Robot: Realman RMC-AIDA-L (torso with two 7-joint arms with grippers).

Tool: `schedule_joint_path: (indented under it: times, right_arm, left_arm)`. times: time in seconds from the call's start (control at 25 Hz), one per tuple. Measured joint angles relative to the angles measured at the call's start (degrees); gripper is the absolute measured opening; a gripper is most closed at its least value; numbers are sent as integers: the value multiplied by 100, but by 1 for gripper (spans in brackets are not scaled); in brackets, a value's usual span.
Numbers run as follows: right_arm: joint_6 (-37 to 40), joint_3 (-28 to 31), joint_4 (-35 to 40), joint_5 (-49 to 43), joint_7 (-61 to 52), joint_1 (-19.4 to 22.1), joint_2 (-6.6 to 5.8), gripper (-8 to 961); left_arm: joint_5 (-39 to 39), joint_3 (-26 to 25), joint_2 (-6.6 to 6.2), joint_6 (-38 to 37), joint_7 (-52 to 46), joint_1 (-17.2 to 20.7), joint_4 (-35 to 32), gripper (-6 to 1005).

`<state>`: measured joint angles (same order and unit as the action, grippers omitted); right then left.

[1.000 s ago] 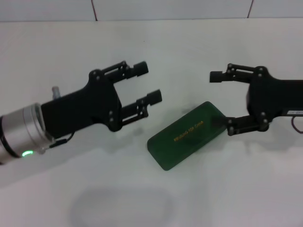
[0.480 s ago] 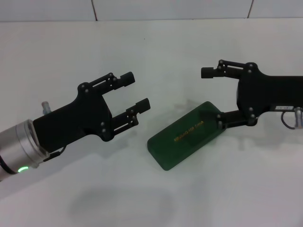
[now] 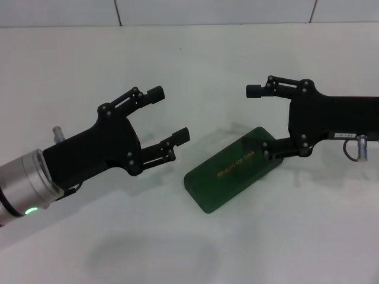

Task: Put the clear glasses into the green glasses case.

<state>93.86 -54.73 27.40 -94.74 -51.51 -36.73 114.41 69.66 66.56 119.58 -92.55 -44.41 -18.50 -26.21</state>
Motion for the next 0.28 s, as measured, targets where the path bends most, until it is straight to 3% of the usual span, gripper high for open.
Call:
schedule_joint_path:
  times: [0.28]
  right_arm:
    - [-57, -12, 0, 0, 113, 10, 68, 890]
  left_arm:
    - [-6, -35, 4, 18, 240, -70, 167, 689]
